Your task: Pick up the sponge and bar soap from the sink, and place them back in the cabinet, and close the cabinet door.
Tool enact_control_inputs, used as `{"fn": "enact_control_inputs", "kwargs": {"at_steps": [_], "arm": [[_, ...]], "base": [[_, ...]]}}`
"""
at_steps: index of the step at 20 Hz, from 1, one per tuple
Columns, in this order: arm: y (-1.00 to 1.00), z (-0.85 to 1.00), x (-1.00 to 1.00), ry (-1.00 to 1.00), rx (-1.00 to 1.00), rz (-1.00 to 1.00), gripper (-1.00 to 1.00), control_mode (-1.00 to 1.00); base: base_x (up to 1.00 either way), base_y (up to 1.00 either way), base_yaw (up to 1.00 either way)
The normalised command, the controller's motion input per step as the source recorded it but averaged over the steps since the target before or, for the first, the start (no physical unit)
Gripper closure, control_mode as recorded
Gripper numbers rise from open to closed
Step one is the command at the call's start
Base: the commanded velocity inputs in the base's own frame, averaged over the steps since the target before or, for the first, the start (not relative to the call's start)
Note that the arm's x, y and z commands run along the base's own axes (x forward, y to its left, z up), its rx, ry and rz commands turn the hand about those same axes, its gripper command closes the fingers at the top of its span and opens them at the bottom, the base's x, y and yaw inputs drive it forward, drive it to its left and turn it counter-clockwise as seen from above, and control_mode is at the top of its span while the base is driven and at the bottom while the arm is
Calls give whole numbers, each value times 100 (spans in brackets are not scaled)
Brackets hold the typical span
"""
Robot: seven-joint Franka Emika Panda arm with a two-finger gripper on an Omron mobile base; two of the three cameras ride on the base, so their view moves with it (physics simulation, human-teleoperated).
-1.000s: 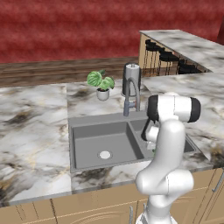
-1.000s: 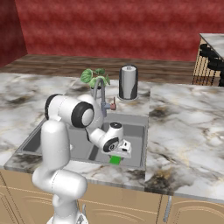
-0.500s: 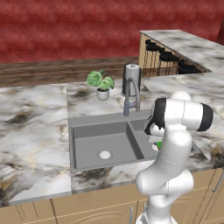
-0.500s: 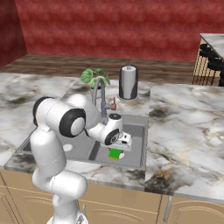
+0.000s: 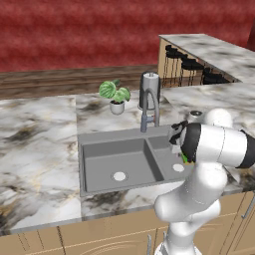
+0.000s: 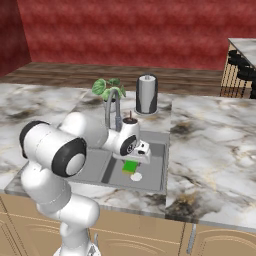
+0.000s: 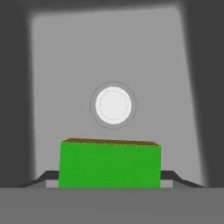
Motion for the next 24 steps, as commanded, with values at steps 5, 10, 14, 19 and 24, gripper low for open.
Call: {"fn": "enact_control_inputs", "kwargs": {"at_steps": [5, 10, 14, 19, 24], "arm": [[0, 57, -25, 0, 0, 0, 100, -100], [0, 59, -28, 0, 0, 0, 100, -100], [0, 59, -31, 0, 0, 0, 100, -100], [0, 48, -34, 0, 0, 0, 100, -100], [0, 44, -39, 2, 0, 0, 100, -100]], "base": [[0, 0, 0], [0, 0, 0], [0, 0, 0], [0, 0, 0], [0, 0, 0]]}}
